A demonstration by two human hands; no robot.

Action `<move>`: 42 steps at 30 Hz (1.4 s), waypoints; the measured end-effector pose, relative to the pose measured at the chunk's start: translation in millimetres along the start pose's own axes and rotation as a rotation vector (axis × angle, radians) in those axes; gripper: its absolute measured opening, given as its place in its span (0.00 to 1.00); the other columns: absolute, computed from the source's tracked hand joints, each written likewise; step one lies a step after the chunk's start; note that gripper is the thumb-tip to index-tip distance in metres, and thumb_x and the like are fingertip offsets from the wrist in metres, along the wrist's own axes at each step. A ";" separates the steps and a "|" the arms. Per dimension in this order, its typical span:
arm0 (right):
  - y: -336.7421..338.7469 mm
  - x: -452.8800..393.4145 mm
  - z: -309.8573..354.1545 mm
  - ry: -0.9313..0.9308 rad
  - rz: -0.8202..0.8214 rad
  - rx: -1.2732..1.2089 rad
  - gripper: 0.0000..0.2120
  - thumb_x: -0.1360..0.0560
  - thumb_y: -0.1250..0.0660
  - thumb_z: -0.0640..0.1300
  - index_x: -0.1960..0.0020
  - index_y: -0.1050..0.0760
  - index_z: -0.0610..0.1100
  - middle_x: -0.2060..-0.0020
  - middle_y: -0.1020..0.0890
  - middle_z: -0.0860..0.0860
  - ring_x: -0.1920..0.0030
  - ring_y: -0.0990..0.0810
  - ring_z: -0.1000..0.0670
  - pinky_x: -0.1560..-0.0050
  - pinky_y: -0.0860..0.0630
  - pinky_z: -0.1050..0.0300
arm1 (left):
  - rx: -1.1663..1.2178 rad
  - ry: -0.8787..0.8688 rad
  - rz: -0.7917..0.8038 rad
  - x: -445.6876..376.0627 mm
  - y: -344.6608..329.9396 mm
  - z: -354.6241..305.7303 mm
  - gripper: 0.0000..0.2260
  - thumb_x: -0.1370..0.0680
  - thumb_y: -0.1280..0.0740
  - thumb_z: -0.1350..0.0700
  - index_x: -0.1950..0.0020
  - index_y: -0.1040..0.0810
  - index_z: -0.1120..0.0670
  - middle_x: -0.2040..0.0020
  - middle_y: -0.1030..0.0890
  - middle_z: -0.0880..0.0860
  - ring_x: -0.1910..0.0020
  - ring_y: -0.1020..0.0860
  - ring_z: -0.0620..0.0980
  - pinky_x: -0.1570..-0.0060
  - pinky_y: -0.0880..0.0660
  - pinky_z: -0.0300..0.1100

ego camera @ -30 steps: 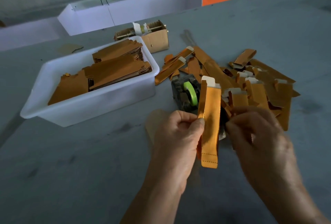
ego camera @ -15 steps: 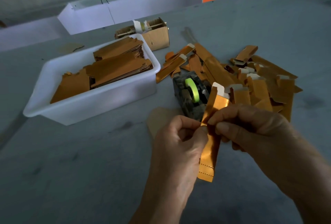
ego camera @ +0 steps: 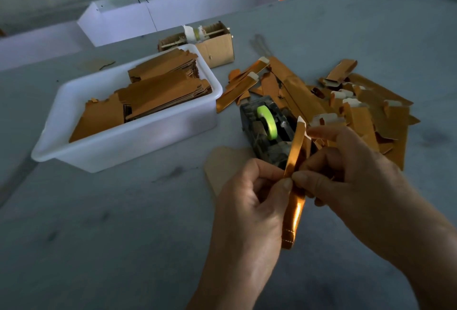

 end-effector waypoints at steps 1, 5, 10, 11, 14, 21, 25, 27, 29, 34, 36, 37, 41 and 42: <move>0.5 -0.1 0.1 -0.010 -0.012 0.024 0.29 0.32 0.29 0.48 0.35 0.36 0.55 0.63 0.18 0.60 0.62 0.22 0.65 0.66 0.27 0.67 | -0.010 -0.005 0.011 -0.1 0.5 0.4 0.06 0.23 0.32 0.59 0.60 0.20 0.51 0.67 0.17 0.51 0.71 0.23 0.44 0.73 0.29 0.34; 1.9 0.8 1.0 -0.029 -0.051 0.092 0.28 0.31 0.29 0.48 0.34 0.36 0.52 0.66 0.20 0.56 0.62 0.23 0.67 0.66 0.25 0.70 | 0.022 0.018 0.074 -0.3 0.0 0.2 0.05 0.25 0.31 0.53 0.60 0.20 0.50 0.67 0.17 0.50 0.70 0.21 0.43 0.71 0.27 0.32; -2.4 3.5 1.9 -0.077 -0.052 0.094 0.29 0.31 0.29 0.49 0.34 0.36 0.52 0.66 0.19 0.56 0.65 0.22 0.64 0.67 0.26 0.73 | 0.012 0.016 0.005 -1.4 4.9 1.2 0.09 0.23 0.32 0.55 0.63 0.21 0.53 0.71 0.19 0.50 0.74 0.23 0.43 0.74 0.29 0.33; -2.5 4.5 2.0 -0.084 -0.050 0.100 0.29 0.31 0.29 0.49 0.34 0.36 0.53 0.66 0.19 0.56 0.65 0.22 0.65 0.67 0.26 0.73 | 0.001 0.010 -0.017 -0.9 5.0 0.9 0.09 0.23 0.33 0.55 0.64 0.21 0.53 0.72 0.20 0.50 0.75 0.24 0.43 0.75 0.29 0.34; -0.2 6.5 7.3 -0.065 -0.062 0.169 0.28 0.32 0.29 0.49 0.35 0.35 0.52 0.68 0.20 0.57 0.65 0.22 0.63 0.67 0.27 0.72 | -0.001 -0.012 -0.093 2.2 3.3 0.9 0.09 0.24 0.33 0.56 0.64 0.22 0.52 0.72 0.20 0.51 0.75 0.24 0.44 0.75 0.30 0.35; 9.5 10.7 12.7 -0.119 -0.106 0.325 0.34 0.43 0.35 0.68 0.42 0.33 0.53 0.70 0.24 0.57 0.70 0.26 0.60 0.74 0.33 0.65 | -0.042 -0.073 -0.163 11.1 5.4 -7.0 0.07 0.27 0.34 0.47 0.60 0.22 0.49 0.66 0.18 0.53 0.67 0.20 0.53 0.70 0.23 0.55; 2.7 13.1 7.0 -0.078 -0.041 -0.002 0.22 0.46 0.36 0.64 0.55 0.29 0.58 0.65 0.19 0.58 0.63 0.20 0.64 0.71 0.27 0.69 | -0.060 -0.105 -0.143 11.4 6.4 -8.2 0.07 0.24 0.33 0.48 0.59 0.22 0.49 0.62 0.18 0.52 0.64 0.18 0.52 0.68 0.22 0.46; -6.2 12.0 3.6 -0.130 0.084 -0.325 0.19 0.44 0.33 0.57 0.54 0.25 0.56 0.63 0.17 0.61 0.60 0.18 0.61 0.62 0.25 0.64 | -0.061 -0.091 -0.127 10.2 7.8 -5.5 0.09 0.24 0.33 0.45 0.57 0.20 0.50 0.58 0.17 0.52 0.60 0.18 0.50 0.64 0.22 0.41; -8.8 10.7 1.1 -0.163 0.141 -0.428 0.16 0.41 0.33 0.52 0.53 0.23 0.54 0.63 0.16 0.58 0.60 0.17 0.59 0.58 0.26 0.61 | -0.099 -0.081 -0.120 8.3 13.2 -3.8 0.12 0.28 0.33 0.41 0.57 0.18 0.49 0.59 0.17 0.49 0.59 0.19 0.45 0.62 0.24 0.33; 31.5 -23.4 -6.3 -0.038 -0.218 0.014 0.03 0.28 0.35 0.50 0.54 0.25 0.57 0.68 0.19 0.55 0.69 0.21 0.55 0.68 0.31 0.61 | -0.663 -0.067 -0.373 -4.5 55.4 6.4 0.16 0.27 0.35 0.39 0.48 0.23 0.49 0.52 0.19 0.46 0.49 0.23 0.44 0.52 0.28 0.36; 43.9 -43.1 -18.8 -0.077 -0.288 0.218 0.10 0.25 0.35 0.50 0.46 0.24 0.50 0.60 0.18 0.53 0.63 0.20 0.49 0.65 0.30 0.58 | -0.747 0.080 -0.385 -10.2 66.5 22.5 0.23 0.29 0.33 0.38 0.42 0.28 0.53 0.48 0.21 0.51 0.44 0.24 0.52 0.46 0.28 0.45; 49.0 -50.0 -26.8 -0.126 -0.325 0.316 0.16 0.25 0.34 0.51 0.40 0.25 0.46 0.53 0.18 0.49 0.56 0.20 0.44 0.59 0.29 0.56 | -0.742 0.142 -0.378 -13.8 68.3 29.6 0.26 0.30 0.31 0.38 0.41 0.29 0.54 0.47 0.22 0.53 0.43 0.24 0.54 0.46 0.28 0.47; 48.6 -41.9 -28.3 -0.102 -0.491 0.324 0.21 0.26 0.33 0.51 0.36 0.28 0.45 0.40 0.25 0.44 0.44 0.24 0.42 0.49 0.25 0.45 | -0.709 0.230 -0.355 -27.8 66.6 45.3 0.25 0.33 0.24 0.43 0.45 0.30 0.52 0.50 0.21 0.52 0.47 0.22 0.54 0.49 0.26 0.48; 43.8 -34.9 -26.3 -0.054 -0.503 0.310 0.20 0.26 0.33 0.51 0.36 0.27 0.46 0.41 0.25 0.46 0.46 0.24 0.45 0.53 0.24 0.50 | -0.645 0.243 -0.366 -31.1 68.7 48.4 0.23 0.33 0.23 0.46 0.46 0.30 0.53 0.51 0.20 0.52 0.49 0.21 0.53 0.50 0.26 0.47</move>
Point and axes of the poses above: each hand's wrist, its own x-axis away from the middle knuckle, its own y-axis out of the back of the hand, z = x × y, the point moved 6 cm from there along -x, towards the middle knuckle
